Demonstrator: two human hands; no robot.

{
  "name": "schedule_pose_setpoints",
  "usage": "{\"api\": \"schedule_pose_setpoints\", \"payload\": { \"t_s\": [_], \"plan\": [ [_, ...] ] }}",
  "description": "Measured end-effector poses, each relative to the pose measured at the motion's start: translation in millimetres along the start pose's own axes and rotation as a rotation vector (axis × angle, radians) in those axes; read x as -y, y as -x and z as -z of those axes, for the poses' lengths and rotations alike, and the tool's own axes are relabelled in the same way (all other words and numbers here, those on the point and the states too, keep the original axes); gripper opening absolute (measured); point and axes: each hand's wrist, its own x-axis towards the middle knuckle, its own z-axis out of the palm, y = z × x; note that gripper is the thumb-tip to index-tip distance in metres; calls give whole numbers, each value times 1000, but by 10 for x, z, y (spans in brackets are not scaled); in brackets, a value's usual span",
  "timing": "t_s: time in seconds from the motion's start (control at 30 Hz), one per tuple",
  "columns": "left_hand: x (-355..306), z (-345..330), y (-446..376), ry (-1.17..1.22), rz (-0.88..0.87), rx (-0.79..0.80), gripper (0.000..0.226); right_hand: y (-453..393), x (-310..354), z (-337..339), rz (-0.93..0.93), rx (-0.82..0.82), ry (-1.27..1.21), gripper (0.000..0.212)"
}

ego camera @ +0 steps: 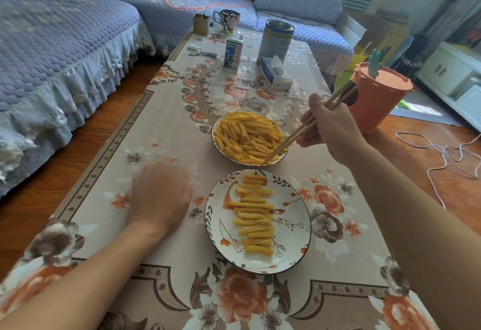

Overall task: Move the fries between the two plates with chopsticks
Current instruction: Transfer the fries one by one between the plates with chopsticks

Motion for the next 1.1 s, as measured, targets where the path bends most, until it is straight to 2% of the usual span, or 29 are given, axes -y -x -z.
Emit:
{"api": "schedule_pose_setpoints", "payload": {
  "t_s": [0.1, 0.2, 0.27, 0.37, 0.47, 0.57, 1.0, 1.1],
  "plan": [
    [-3, 6, 2, 1, -4, 3, 39, 247, 59, 89, 16, 42, -91, 53],
    [-6, 5, 4, 2, -4, -3, 32, 727, 58, 155, -8, 210, -168, 52],
    [-8, 5, 11, 1, -3, -7, 31, 1115, -21, 165, -33, 253, -131, 51],
    [-13, 10, 13, 3, -2, -8, 31, 1553, -176, 158, -1, 188, -23, 45],
    [-21, 19, 13, -2, -1, 3, 33, 1648, -292, 199, 73, 128, 48, 40],
    [-26, 29, 25, 6, 1, 3, 33, 1639, -278, 241, 98, 76, 6, 39],
    [-26, 26, 24, -2, -4, 2, 31, 1644, -330, 194, 110, 112, -103, 41],
    [-28, 14, 22, -7, -10, -6, 30, 1481, -282, 235, 109, 47, -153, 40]
  ]
}}
